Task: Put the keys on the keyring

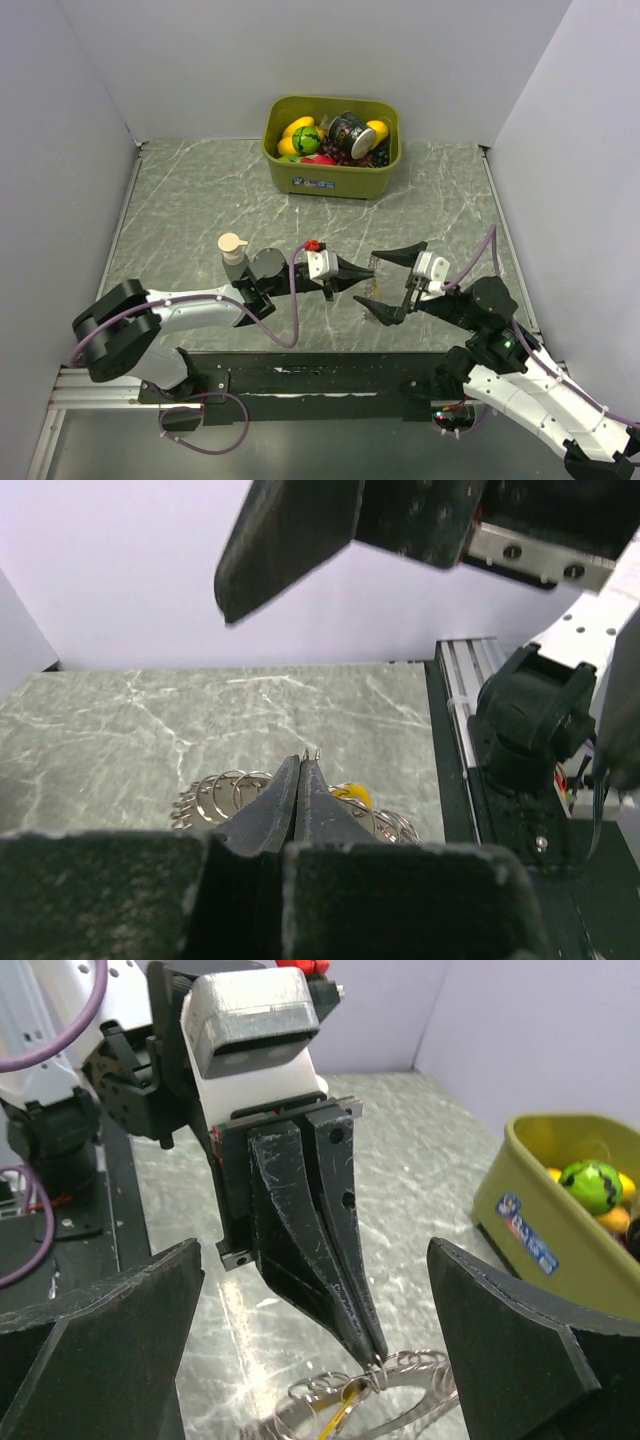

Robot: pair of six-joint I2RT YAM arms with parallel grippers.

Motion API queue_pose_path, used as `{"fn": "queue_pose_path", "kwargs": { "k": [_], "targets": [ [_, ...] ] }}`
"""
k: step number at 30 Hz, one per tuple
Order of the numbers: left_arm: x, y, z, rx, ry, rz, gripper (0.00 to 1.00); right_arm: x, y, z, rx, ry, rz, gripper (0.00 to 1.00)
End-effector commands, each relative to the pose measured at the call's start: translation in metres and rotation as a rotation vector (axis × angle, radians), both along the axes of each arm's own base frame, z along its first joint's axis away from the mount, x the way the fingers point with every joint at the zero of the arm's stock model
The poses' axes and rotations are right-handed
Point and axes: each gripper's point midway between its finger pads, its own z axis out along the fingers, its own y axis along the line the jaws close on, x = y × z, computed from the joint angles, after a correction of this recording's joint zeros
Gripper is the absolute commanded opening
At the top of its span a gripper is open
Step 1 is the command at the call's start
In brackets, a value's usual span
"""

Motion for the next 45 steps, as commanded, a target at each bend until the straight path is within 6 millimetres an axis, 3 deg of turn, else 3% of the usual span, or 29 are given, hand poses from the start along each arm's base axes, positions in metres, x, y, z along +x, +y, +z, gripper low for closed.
{"fn": "queue_pose_path", "kwargs": {
  "k": [1,3,4,6,7,10,20,26,33,36,38,41,45],
  "targets": [
    [0.000,-0.005,0.024,-0.153,-0.011,-0.013,0.01,0.010,-0.006,-0.002,0.021,0.012,-0.064,1.00],
    [0.003,-0.006,0.014,-0.162,0.019,-0.002,0.01,0.011,-0.005,-0.005,0.016,0.021,-0.070,1.00],
    [0.005,-0.008,-0.003,-0.135,0.046,-0.001,0.01,0.012,-0.005,-0.007,0.013,0.025,-0.073,1.00],
    [0.006,-0.010,-0.013,-0.145,0.078,0.008,0.01,0.015,-0.003,-0.011,-0.002,0.037,-0.073,1.00],
    [0.009,-0.011,-0.031,-0.116,0.110,0.018,0.01,0.014,-0.002,-0.013,-0.009,0.043,-0.067,1.00],
    [0.009,-0.009,-0.050,-0.118,0.151,0.025,0.01,0.017,0.000,-0.019,-0.026,0.058,-0.069,1.00],
    [0.010,0.011,-0.086,-0.057,0.209,0.102,0.01,0.021,0.006,-0.027,-0.047,0.075,-0.064,1.00],
    [0.020,0.002,-0.108,0.043,0.228,0.131,0.06,0.022,0.012,-0.035,-0.062,0.099,-0.045,1.00],
    [0.027,-0.013,-0.128,0.093,0.269,0.124,0.29,0.023,0.010,-0.038,-0.063,0.107,-0.058,1.00],
    [0.028,-0.011,-0.129,0.083,0.267,0.135,0.55,0.022,0.008,-0.039,-0.058,0.107,-0.063,1.00],
    [0.029,-0.009,-0.121,0.051,0.251,0.159,0.63,0.022,0.006,-0.038,-0.052,0.108,-0.068,1.00],
    [0.032,-0.004,-0.112,0.018,0.240,0.185,0.93,0.021,0.006,-0.038,-0.052,0.111,-0.067,1.00],
    [0.029,-0.001,-0.105,0.003,0.232,0.177,0.96,0.022,0.007,-0.038,-0.053,0.117,-0.065,1.00]
  ]
}}
